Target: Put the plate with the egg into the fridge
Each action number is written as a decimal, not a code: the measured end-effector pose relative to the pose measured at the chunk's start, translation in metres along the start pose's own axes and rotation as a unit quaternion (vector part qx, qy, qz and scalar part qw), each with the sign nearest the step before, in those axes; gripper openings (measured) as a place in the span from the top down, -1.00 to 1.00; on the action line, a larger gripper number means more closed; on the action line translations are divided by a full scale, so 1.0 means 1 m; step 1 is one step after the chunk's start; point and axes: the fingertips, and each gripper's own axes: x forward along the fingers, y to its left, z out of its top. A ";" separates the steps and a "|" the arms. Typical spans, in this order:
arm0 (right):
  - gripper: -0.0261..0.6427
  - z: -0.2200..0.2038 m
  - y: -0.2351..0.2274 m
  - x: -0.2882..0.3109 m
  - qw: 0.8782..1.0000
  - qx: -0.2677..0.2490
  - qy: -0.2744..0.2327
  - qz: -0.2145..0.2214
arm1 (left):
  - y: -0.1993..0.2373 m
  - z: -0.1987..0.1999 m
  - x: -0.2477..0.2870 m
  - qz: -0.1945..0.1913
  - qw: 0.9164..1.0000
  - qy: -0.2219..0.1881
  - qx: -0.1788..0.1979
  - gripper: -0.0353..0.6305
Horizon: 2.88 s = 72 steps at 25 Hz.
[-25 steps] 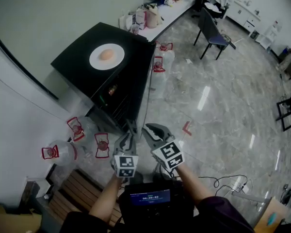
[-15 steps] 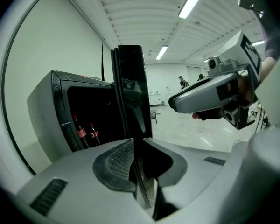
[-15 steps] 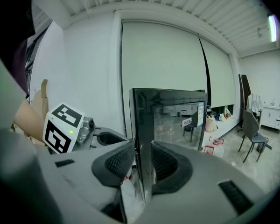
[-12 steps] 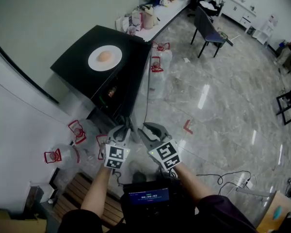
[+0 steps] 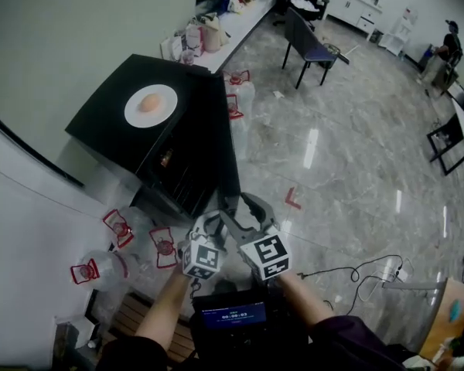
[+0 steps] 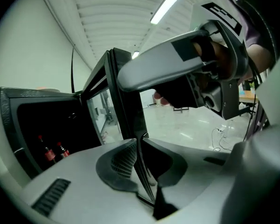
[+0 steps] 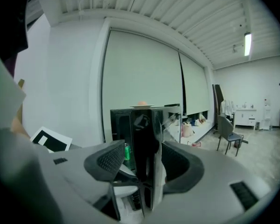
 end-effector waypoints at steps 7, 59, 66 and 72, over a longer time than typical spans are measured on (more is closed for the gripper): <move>0.24 -0.002 -0.065 -0.026 0.989 -0.010 0.012 -0.149 | -0.035 0.036 0.031 -0.080 0.996 -0.040 -0.002 0.79; 0.35 0.018 -0.435 -0.039 0.988 -0.098 -0.015 0.117 | 0.089 0.211 0.213 0.141 0.977 -0.070 -0.142 0.79; 0.35 0.019 -0.312 0.004 0.963 -0.172 -0.016 0.209 | 0.120 0.189 0.133 0.199 0.970 -0.052 -0.132 0.79; 0.35 0.056 -0.212 0.062 0.934 -0.213 -0.069 0.278 | 0.167 0.161 0.036 0.277 0.952 -0.030 -0.128 0.87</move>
